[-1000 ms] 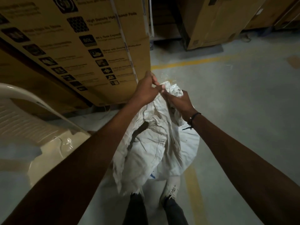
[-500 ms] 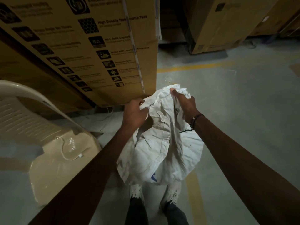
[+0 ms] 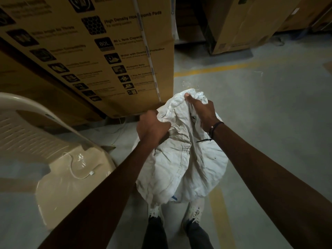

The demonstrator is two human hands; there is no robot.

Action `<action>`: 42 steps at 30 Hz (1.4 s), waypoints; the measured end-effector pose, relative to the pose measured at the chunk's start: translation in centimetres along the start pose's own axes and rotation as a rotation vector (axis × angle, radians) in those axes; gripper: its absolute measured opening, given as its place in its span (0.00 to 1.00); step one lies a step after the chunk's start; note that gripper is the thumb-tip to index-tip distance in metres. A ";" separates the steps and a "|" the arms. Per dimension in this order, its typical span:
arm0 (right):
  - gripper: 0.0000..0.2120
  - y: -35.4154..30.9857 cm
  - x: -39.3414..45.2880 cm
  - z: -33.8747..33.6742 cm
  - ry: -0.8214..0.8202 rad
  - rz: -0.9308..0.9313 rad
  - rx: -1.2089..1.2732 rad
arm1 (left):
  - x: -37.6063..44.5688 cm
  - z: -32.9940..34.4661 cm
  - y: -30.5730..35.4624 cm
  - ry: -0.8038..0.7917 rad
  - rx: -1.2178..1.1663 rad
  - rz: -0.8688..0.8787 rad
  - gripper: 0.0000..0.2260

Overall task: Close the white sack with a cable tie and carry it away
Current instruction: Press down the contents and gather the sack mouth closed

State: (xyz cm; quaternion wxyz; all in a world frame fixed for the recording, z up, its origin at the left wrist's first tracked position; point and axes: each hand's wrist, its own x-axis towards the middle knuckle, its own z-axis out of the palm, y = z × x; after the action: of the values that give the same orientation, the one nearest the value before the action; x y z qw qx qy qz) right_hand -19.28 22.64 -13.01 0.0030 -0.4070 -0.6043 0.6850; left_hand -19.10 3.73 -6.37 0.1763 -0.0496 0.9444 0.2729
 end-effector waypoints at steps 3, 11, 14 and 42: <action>0.34 -0.3 0.5 -0.5 0.022 -0.002 -0.019 | 1.2 -1.2 -1.0 -0.118 -0.082 0.046 0.18; 0.23 -1.6 -0.8 -1.2 -0.237 -0.153 -0.213 | 6.0 -4.0 -1.8 -0.430 -0.272 0.225 0.13; 0.23 -0.4 -1.1 -0.9 -0.461 -0.125 -0.214 | 8.2 -3.7 -1.2 -0.506 -0.320 0.239 0.10; 0.31 2.1 -1.9 3.6 0.050 -0.008 0.062 | -5.8 -2.4 -11.4 -0.168 -0.200 0.732 0.50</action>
State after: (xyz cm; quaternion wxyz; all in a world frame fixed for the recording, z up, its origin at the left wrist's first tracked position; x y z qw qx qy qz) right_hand -18.98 18.11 -13.91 0.0332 -0.4213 -0.5839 0.6932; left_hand -12.29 -7.22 -8.02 0.1382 0.2961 0.8507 0.4118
